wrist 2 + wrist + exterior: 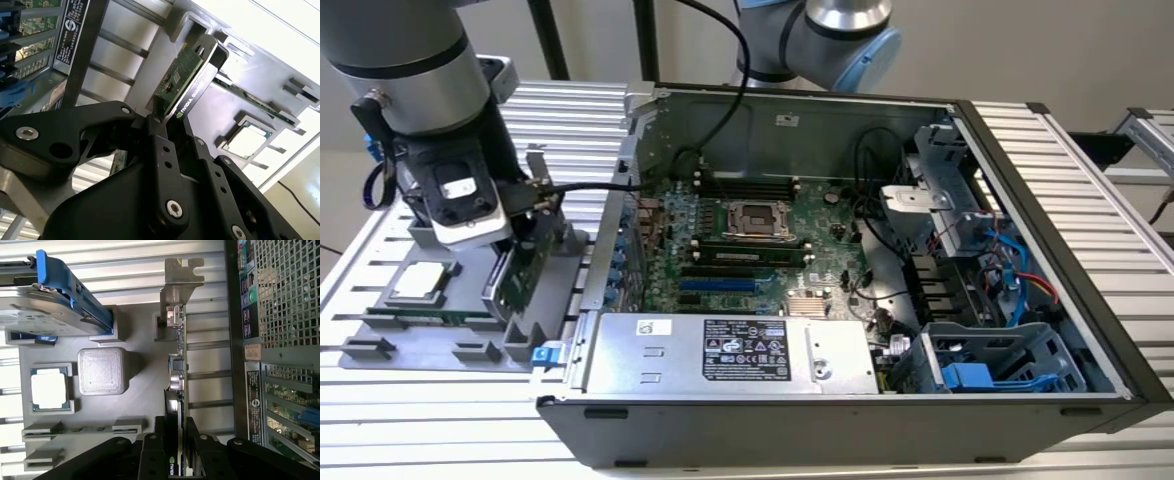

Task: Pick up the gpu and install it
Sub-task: 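Pick up the gpu and move the gpu toward the slot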

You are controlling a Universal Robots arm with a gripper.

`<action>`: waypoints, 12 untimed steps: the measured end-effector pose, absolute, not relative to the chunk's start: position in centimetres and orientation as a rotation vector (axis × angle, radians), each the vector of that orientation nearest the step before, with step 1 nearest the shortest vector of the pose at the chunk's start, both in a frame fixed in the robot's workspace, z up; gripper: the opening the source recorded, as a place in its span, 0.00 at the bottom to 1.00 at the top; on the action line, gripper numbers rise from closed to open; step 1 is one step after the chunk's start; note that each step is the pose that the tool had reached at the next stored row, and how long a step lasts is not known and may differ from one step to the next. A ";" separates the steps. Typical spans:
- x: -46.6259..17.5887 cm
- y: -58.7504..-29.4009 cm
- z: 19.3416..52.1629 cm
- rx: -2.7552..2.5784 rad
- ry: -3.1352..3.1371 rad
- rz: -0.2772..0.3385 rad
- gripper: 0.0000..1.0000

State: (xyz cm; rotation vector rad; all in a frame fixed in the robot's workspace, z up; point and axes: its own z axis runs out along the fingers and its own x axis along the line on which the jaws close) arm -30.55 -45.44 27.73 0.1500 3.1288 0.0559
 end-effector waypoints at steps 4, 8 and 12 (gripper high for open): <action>-30.5 -45.4 28.2 0.150 3.129 0.056 0.00; -30.5 -45.4 28.6 0.150 3.129 0.056 0.00; -30.6 -45.4 29.1 0.150 3.129 0.056 0.00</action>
